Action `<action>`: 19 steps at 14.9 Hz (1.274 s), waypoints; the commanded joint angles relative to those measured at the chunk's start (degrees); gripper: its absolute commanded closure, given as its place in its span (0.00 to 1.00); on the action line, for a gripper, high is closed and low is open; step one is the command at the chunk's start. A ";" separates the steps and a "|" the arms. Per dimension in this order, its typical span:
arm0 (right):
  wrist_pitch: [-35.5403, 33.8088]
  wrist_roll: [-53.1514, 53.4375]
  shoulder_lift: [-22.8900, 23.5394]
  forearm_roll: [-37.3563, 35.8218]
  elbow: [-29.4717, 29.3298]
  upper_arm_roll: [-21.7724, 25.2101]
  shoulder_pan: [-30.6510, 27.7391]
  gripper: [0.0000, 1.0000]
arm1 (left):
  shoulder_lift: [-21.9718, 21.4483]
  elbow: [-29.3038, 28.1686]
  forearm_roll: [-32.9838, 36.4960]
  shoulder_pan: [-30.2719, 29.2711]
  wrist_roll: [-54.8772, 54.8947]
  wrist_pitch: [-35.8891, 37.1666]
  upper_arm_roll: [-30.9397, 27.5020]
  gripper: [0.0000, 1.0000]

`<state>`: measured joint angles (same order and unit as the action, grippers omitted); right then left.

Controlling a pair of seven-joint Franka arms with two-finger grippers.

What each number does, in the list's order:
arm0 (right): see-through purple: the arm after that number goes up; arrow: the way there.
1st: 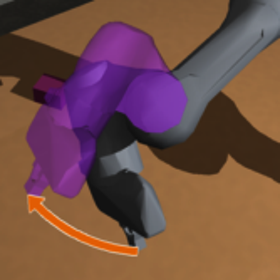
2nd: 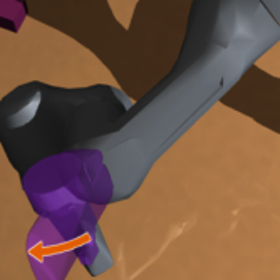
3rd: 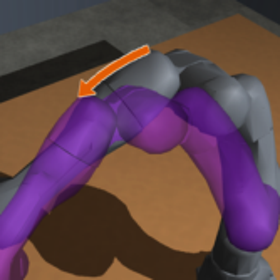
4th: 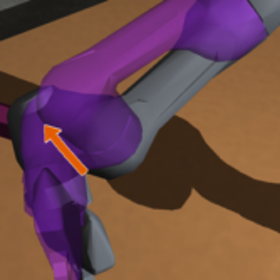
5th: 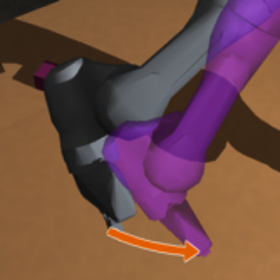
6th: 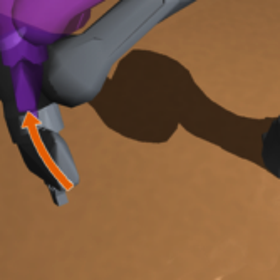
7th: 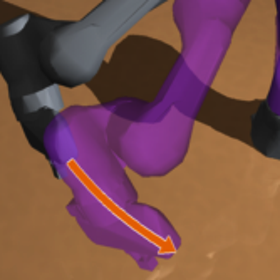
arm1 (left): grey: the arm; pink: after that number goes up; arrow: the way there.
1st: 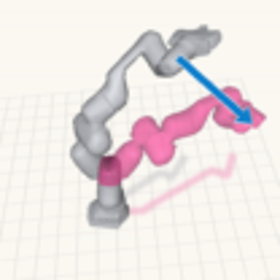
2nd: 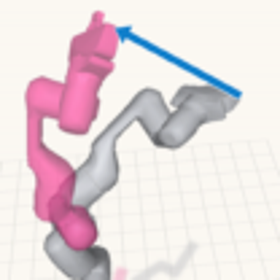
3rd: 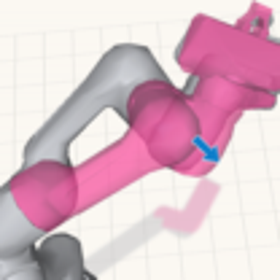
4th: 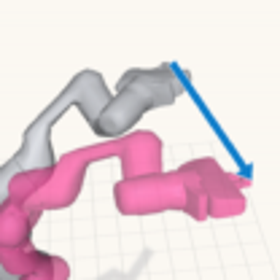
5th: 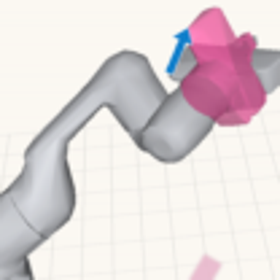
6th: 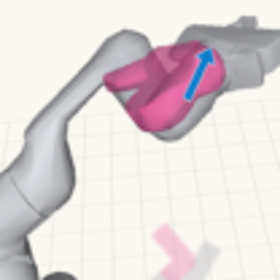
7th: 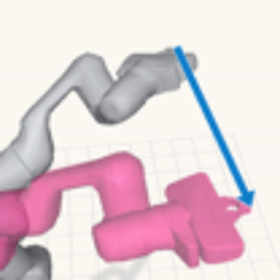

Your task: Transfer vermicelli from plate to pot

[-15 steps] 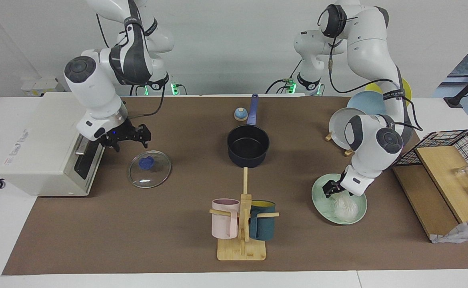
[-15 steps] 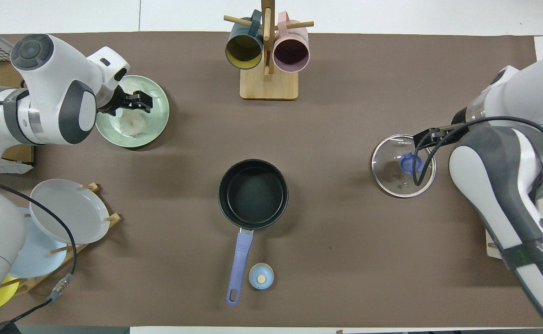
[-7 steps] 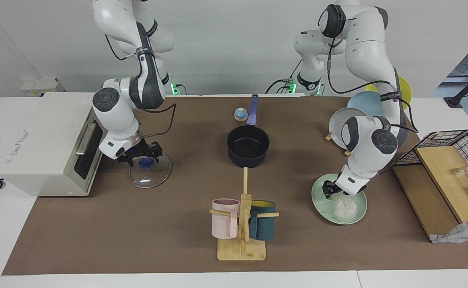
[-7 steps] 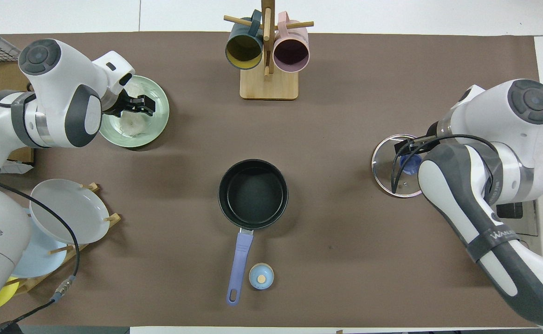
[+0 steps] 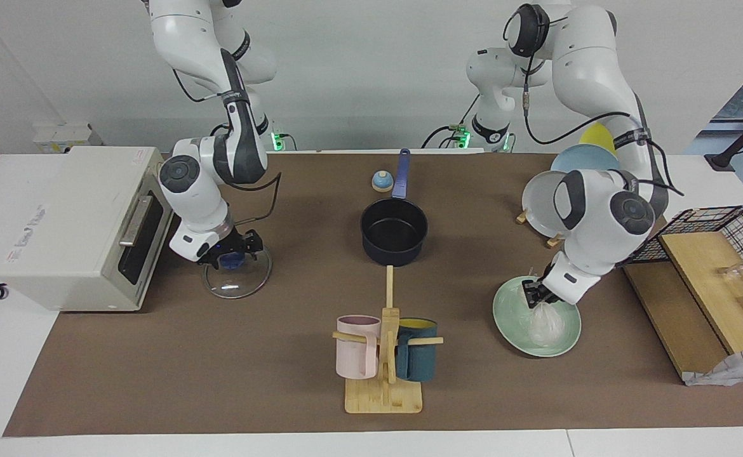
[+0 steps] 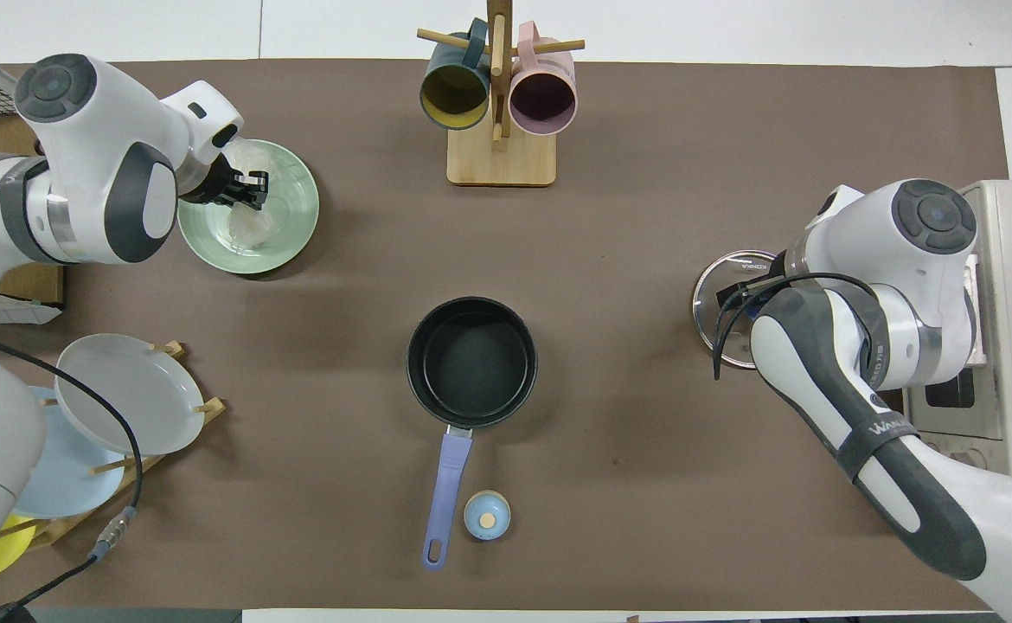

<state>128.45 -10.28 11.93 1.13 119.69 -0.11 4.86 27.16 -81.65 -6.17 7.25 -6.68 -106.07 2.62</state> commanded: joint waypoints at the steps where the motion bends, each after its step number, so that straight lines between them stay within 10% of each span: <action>1: 1.19 -2.55 -0.51 0.54 1.16 -0.15 -0.64 0.02 | -6.40 3.50 -2.71 3.72 -11.64 13.22 0.01 1.00; 5: 0.76 -5.09 -0.51 0.54 1.16 -0.15 -0.81 0.31 | -14.23 -0.59 -4.99 15.83 -29.14 15.02 1.77 1.00; 9: 0.31 -5.19 -0.51 0.54 0.98 -0.15 -0.90 0.42 | -22.67 -22.97 -5.08 27.62 -35.50 0.28 1.86 1.00; 19: -16.27 -5.01 -0.16 0.46 -12.61 -0.24 0.07 0.59 | -13.81 -31.91 -6.14 29.49 -34.11 -20.31 1.68 1.00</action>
<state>117.67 -13.78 11.86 1.11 111.89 -0.20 5.14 11.44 -113.11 -11.15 37.07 -42.74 -123.10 4.54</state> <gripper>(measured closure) 0.335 0.753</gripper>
